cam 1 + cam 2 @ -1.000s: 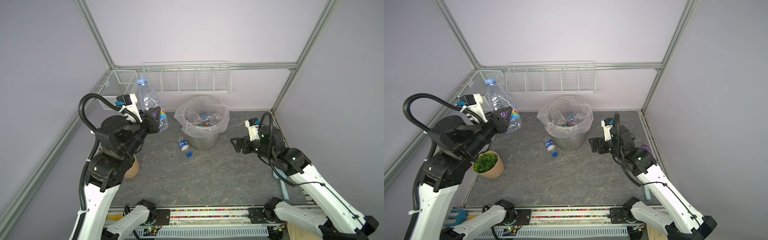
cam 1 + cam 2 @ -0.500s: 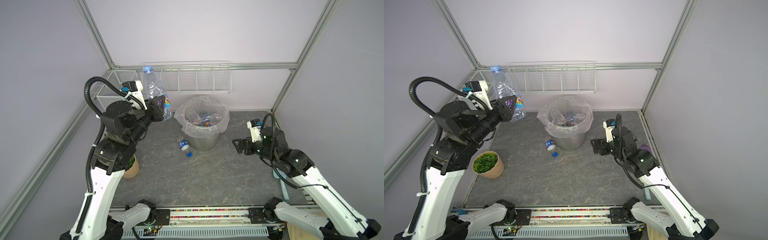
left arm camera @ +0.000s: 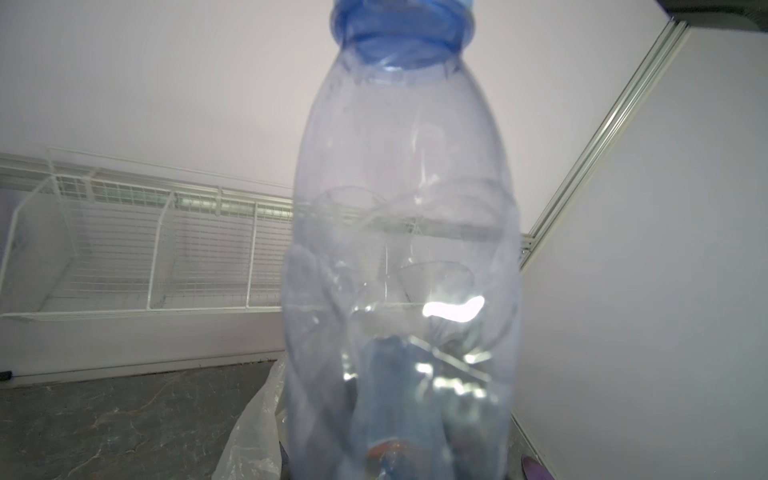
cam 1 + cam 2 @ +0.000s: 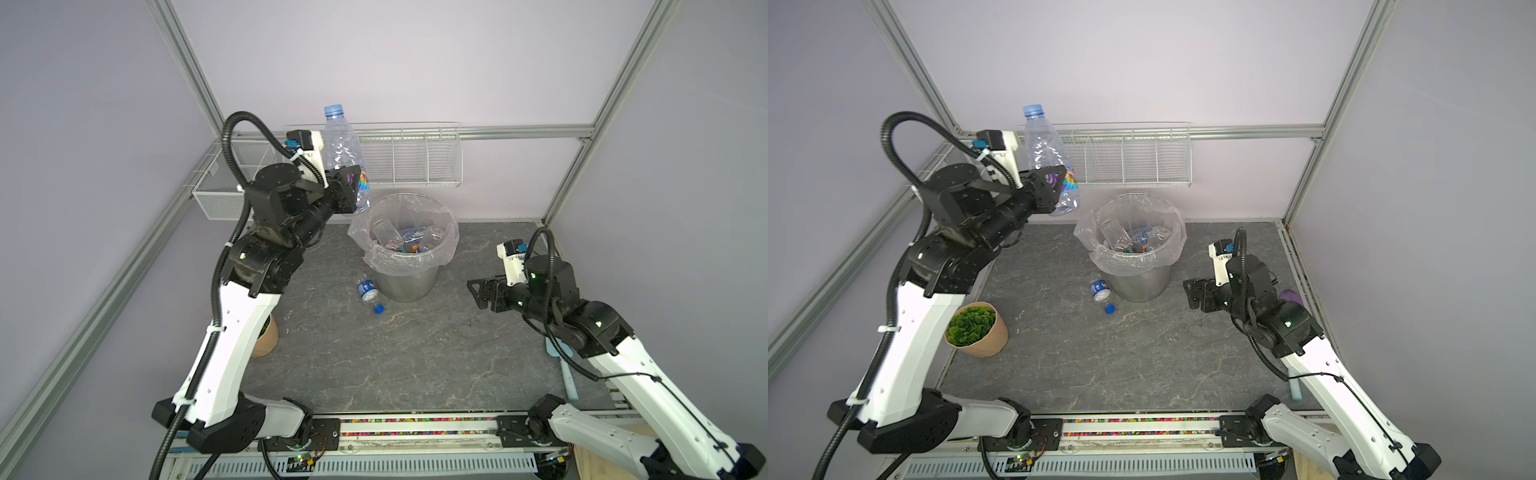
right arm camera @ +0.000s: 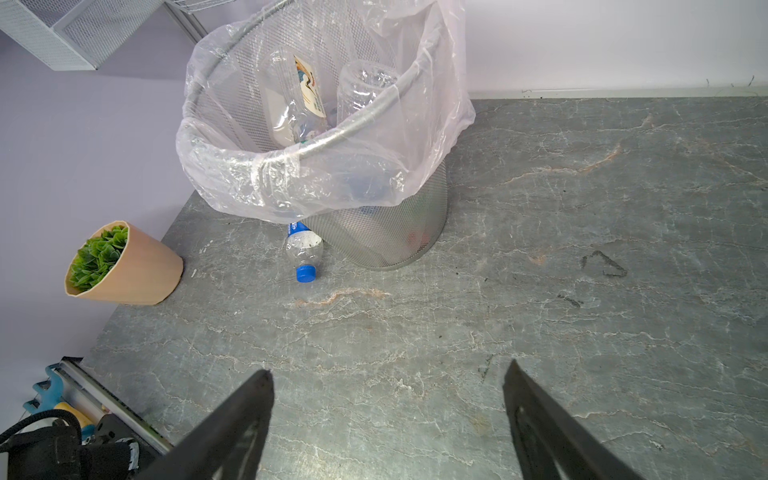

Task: Throw the plastic bottles in the bin
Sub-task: 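Lift the colourful-labelled bottle with the left gripper up over the bin, then open the left gripper over the bin to drop the colourful-labelled bottle, then lower the left gripper to the small blue-labelled bottle beside the bin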

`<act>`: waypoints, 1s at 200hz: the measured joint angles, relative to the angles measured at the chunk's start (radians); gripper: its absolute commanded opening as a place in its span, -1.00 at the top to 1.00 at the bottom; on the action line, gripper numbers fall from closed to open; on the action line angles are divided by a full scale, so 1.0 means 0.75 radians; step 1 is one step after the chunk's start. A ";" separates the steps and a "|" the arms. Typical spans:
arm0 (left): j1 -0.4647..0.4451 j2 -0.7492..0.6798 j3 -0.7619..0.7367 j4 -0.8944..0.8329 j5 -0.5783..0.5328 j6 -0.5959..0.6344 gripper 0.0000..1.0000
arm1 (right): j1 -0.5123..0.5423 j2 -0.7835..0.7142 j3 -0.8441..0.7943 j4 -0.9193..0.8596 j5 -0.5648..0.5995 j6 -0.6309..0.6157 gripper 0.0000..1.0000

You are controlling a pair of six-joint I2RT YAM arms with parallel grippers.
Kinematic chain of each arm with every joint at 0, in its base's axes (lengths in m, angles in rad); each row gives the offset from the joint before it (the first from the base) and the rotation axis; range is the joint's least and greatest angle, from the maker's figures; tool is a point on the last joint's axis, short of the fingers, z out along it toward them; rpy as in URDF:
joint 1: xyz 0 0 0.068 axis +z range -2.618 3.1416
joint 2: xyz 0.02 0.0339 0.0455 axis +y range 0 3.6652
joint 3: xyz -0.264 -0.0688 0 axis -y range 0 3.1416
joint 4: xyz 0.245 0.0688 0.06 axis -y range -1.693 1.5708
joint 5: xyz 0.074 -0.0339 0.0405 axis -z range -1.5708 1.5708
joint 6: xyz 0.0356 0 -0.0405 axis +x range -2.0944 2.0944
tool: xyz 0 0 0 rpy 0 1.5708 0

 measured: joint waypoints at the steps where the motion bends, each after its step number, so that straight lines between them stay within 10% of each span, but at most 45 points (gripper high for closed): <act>1: -0.002 0.006 0.003 0.000 0.000 0.000 0.47 | 0.000 0.000 0.000 0.000 0.000 0.000 -0.78; 16: -0.022 0.134 0.056 -0.001 0.005 0.005 0.31 | 0.000 -0.003 0.000 -0.005 -0.001 0.000 -0.78; 26: -0.027 0.229 0.080 -0.010 0.027 0.012 -0.44 | 0.000 -0.004 0.002 -0.011 0.000 0.000 -0.78; 40: -0.032 0.378 0.148 -0.085 0.056 0.011 -1.00 | 0.000 -0.005 0.008 -0.024 0.001 -0.001 -0.78; 80: -0.041 0.582 0.208 -0.336 0.059 0.025 -0.98 | -0.012 -0.033 0.039 -0.052 0.006 -0.020 -0.78; 200: 0.023 -0.058 -0.248 -0.150 -0.003 -0.005 -0.98 | -0.024 -0.069 0.037 -0.057 0.001 -0.019 -0.78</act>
